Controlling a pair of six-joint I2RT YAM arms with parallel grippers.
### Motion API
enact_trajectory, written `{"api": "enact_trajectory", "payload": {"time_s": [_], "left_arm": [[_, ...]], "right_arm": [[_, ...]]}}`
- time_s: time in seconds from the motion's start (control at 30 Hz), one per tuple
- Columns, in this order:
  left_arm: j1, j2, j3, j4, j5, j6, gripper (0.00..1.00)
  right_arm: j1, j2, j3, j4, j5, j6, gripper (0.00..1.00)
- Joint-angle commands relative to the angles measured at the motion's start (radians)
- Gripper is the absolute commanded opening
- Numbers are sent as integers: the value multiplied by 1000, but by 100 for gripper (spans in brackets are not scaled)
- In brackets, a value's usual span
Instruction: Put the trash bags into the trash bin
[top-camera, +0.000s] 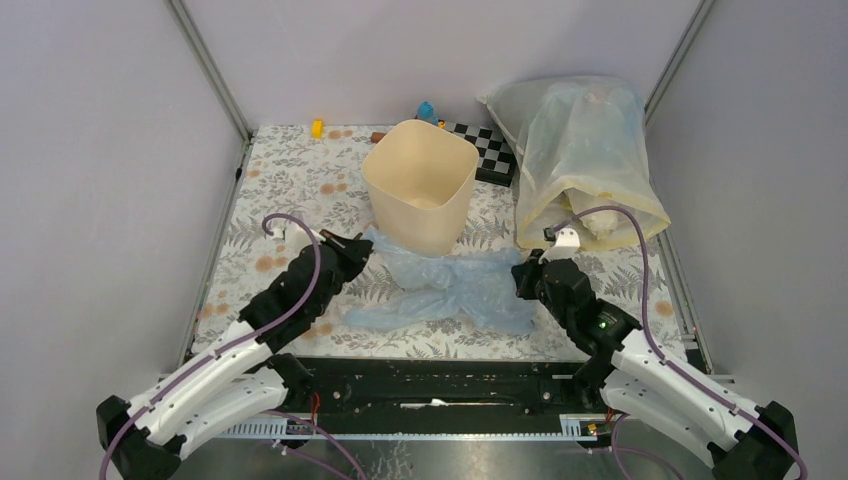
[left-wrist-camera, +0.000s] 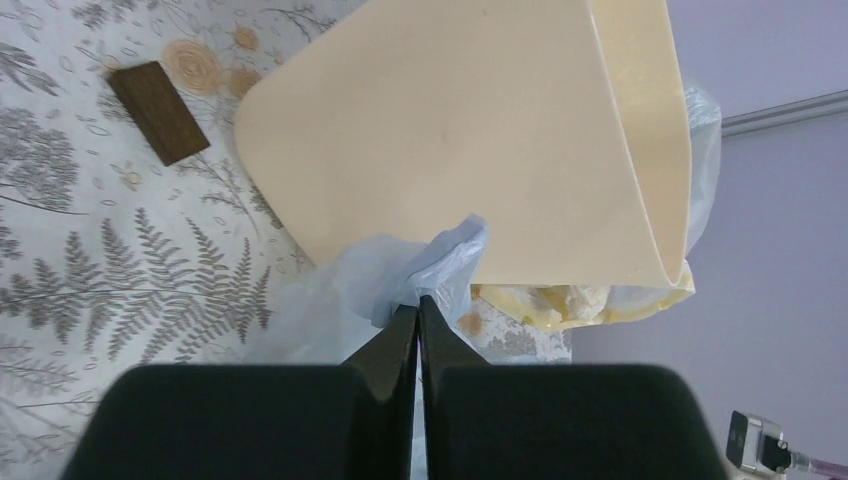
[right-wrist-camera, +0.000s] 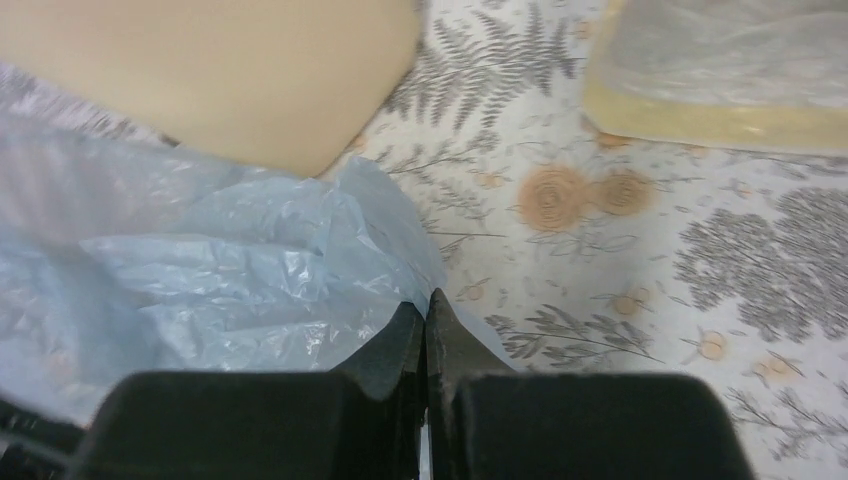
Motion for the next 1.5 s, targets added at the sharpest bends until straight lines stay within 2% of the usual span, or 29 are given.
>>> {"api": "enact_trajectory", "payload": {"time_s": [0.0,0.1,0.4,0.63,0.73,0.77,0.87,0.93,0.97,1.13,1.33,1.47], "left_arm": [[31,-60,25,-92,13,84,0],[52,-86,30,-125,4,104,0],[92,-124,74,-174,-9,176,0],[142,-105,120,-228,-17,218,0],[145,-77,122,-175,115,289,0],[145,-57,119,-146,198,328,3],[144,29,111,-92,430,334,36],[136,94,94,-37,550,322,43],[126,121,87,-17,567,316,47],[-1,236,115,6,439,282,68],[-142,232,49,42,215,-5,69],[-171,181,-18,18,77,-199,81]], "right_arm": [[6,-3,13,-104,261,112,0],[4,13,21,-146,343,155,0],[-8,75,52,-237,439,221,0],[-35,106,86,-272,403,210,0],[-36,109,110,-268,329,182,0],[-35,107,115,-259,295,170,0],[-35,102,124,-229,225,145,0],[-36,103,130,-215,179,135,0],[-36,102,130,-205,159,128,0],[-36,114,118,-164,103,99,0],[-36,112,103,-141,93,102,0],[-36,102,99,-133,83,102,0]]}}
